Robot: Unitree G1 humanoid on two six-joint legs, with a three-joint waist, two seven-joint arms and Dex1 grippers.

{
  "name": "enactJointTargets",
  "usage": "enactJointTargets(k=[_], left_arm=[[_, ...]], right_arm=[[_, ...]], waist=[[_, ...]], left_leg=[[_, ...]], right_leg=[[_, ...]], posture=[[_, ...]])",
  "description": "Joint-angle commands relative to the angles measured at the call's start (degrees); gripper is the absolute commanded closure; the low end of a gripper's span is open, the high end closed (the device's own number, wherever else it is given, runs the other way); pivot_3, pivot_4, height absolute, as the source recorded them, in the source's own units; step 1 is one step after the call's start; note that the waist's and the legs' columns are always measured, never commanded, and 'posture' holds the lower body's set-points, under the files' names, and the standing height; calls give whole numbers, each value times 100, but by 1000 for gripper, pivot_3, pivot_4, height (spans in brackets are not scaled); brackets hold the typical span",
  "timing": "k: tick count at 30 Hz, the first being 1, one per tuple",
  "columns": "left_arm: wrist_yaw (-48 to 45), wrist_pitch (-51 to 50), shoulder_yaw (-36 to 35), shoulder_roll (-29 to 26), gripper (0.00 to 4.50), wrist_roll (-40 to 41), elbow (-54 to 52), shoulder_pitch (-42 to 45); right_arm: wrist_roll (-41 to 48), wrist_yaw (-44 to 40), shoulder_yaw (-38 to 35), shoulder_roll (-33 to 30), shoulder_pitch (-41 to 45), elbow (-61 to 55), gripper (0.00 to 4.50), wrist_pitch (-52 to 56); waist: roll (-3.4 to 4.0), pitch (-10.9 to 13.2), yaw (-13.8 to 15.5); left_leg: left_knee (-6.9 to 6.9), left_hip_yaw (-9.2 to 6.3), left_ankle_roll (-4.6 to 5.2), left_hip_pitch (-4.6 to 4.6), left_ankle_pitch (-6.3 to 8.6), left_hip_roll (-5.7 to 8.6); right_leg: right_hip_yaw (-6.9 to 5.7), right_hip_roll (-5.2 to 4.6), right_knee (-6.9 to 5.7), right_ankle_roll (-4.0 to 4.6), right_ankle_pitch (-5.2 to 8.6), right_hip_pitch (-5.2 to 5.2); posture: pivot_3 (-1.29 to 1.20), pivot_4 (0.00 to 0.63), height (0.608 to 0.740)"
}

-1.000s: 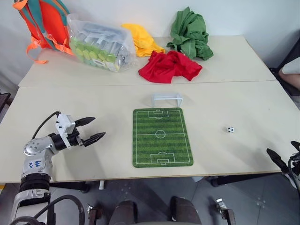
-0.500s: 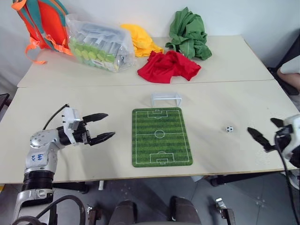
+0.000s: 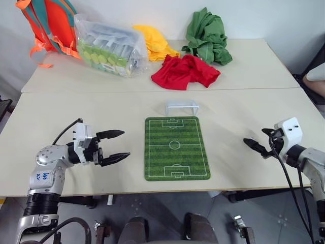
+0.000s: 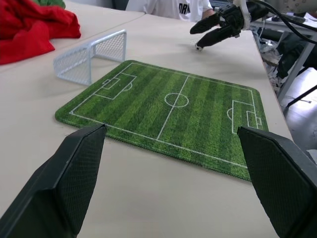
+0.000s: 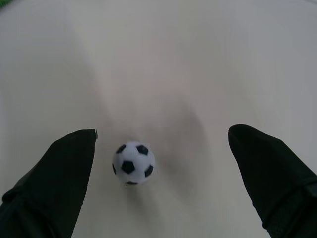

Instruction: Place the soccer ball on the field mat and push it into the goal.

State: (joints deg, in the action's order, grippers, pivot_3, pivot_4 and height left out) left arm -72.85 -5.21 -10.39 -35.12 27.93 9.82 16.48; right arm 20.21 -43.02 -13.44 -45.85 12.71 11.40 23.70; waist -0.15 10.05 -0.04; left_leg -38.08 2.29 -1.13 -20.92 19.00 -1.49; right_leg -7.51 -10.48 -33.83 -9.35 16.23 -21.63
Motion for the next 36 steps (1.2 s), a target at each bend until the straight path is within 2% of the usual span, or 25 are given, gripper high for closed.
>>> enactJointTargets(k=[1, 10, 11, 13, 15, 20, 23, 27, 30, 31, 34, 36], left_arm=[[90, -15, -171, -92, 0, 148, -268, -68], [185, 71, -112, 20, 0, 105, -166, 64], [187, 84, -100, 34, 0, 104, -163, 75], [135, 156, -68, 52, 0, 91, -123, 102], [13, 286, -63, 55, 0, 86, -35, 85], [-448, 697, -58, 97, 0, 110, 421, 49], [-847, 1048, 49, 77, 0, -5, 828, 63], [-1324, 1616, 232, 13, 0, -221, 1173, -59], [-1517, 1733, 267, -26, 0, -196, 1227, -137], [-1513, 1734, 294, -19, 0, -202, 1213, -134], [-1590, 1803, 268, -126, 0, -142, 982, -475], [-1458, 1766, 241, -117, 0, -73, 762, -657]], right_arm=[[-13, -196, 70, -36, 45, 91, 573, 173], [-74, -215, 47, 51, 181, 178, 3537, -22], [-56, -199, 4, 40, 160, 106, 3652, -29], [2, -141, -114, -8, 86, -301, 3651, -19], [202, -29, -156, -52, 77, -1044, 3651, 431], [577, -4, 237, -81, 219, -2637, 3651, 1437], [732, -27, 768, 28, 589, -3361, 3651, 1880], [896, -374, 2010, 153, 1254, -4063, 3651, 2534], [939, -501, 2468, 278, 1485, -4238, 3651, 2667], [945, -551, 2523, 266, 1522, -4221, 3651, 2675], [389, -1025, 3445, 66, 1561, -4157, 3651, 2208], [110, -1208, 3794, 13, 1553, -4017, 3651, 1925]], waist=[[0, 0, -1], [0, 0, -3], [0, 0, -2], [0, 0, 1], [1, 0, 2], [5, 3, -10], [5, 3, -15], [5, 3, -8], [3, 4, 27], [3, 4, 37], [3, 3, 13], [3, 3, -12]], left_leg=[[-1, 0, 0, 0, 0, 0], [-16, 0, 0, -3, 0, -2], [-16, 0, 0, -3, 0, -3], [-17, 0, 0, -3, 0, -3], [-16, 0, 0, -6, 0, -3], [-13, 1, -4, -15, 2, -10], [-14, 2, -5, -19, 2, -12], [-14, 2, -5, -28, 3, -12], [-12, -2, -7, -42, 5, -13], [-13, -2, -6, -44, 7, -13], [-18, 5, 0, -51, 15, -11], [-16, 10, 0, -50, 18, -12]], right_leg=[[0, 0, 0, 0, 0, 0], [2, 2, -3, 2, -4, 1], [2, 2, -3, 3, -4, 1], [2, 2, -2, 3, -4, 1], [1, 2, -4, 3, -4, -3], [2, 10, -8, 5, -5, -19], [3, 12, -6, 6, -6, -24], [4, 12, -7, 7, -7, -34], [0, 13, -12, 7, -7, -48], [-1, 13, -11, 7, -7, -50], [-1, 11, -10, 7, -7, -55], [0, 11, -11, 7, -7, -61]], posture=[[0, 150, 740], [0, 150, 740], [0, 150, 740], [0, 150, 740], [0, 150, 740], [0, 150, 740], [0, 150, 740], [0, 150, 740], [0, 150, 740], [0, 150, 740], [0, 150, 740], [0, 150, 740]])
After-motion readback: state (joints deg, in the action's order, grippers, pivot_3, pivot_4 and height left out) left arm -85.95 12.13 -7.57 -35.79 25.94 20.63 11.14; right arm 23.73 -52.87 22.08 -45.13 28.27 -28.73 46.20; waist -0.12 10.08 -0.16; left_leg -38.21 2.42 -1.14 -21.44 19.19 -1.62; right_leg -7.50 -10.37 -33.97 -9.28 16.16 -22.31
